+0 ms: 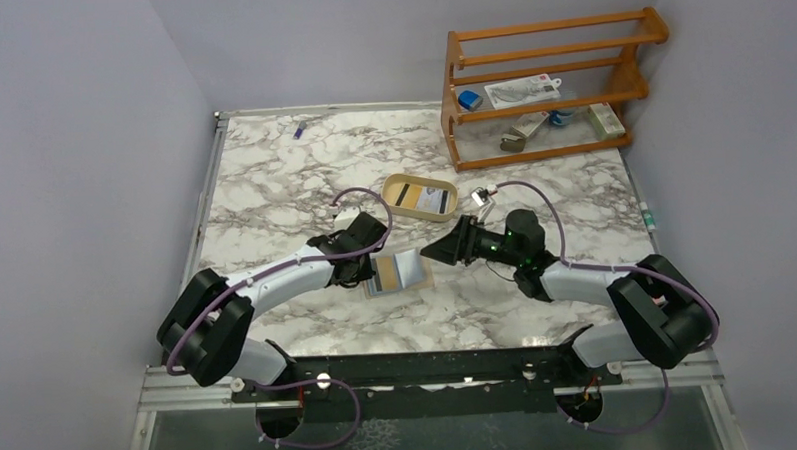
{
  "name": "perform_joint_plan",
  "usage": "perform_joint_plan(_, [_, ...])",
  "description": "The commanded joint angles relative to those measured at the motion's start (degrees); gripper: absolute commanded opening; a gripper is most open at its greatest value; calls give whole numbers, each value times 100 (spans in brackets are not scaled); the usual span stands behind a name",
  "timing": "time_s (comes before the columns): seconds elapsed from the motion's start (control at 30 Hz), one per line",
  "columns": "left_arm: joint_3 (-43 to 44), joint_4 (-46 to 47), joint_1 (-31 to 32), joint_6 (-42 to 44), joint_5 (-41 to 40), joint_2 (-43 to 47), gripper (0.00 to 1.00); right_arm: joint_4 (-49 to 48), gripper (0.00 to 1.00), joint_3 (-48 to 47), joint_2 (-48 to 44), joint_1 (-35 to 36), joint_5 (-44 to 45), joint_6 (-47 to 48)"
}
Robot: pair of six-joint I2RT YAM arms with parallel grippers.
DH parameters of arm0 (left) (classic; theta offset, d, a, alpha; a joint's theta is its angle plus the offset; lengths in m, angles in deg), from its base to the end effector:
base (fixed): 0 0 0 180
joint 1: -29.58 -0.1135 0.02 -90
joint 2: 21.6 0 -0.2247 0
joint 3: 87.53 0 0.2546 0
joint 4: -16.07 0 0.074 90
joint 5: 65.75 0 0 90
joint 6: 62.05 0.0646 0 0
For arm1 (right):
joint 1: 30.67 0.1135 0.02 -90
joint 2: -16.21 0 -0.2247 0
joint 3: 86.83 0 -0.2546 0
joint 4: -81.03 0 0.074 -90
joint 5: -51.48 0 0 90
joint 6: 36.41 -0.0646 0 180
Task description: Take the credit cards out of the card holder
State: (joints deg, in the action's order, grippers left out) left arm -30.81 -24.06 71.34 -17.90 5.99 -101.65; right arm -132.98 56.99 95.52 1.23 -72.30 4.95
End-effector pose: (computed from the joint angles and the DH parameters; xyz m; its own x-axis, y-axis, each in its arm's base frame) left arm 0.2189 -0.1683 0.1129 -0.8437 -0.1602 -0.5124 -0.1110 0.9859 -0.1254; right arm 0.2274 0.1839 0.1400 -0.7684 0.2566 -0.5863 -0.4972 0.3375 0.7993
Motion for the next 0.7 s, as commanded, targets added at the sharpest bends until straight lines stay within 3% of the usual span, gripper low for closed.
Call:
perform_joint_plan(0.0, [233, -166, 54, -125, -106, -173, 24, 27, 64, -49, -43, 9, -63, 187])
perform_joint_plan(0.23, [266, 116, 53, -203, 14, -371, 24, 3, 64, -672, 406, 219, -466, 309])
perform_joint_plan(0.37, [249, 183, 53, -206, 23, -455, 24, 640, 63, -1217, 927, 435, -478, 387])
perform_joint_plan(0.67, [-100, 607, 43, -323, 218, -580, 24, 743, 63, -1200, 1927, 509, -463, -294])
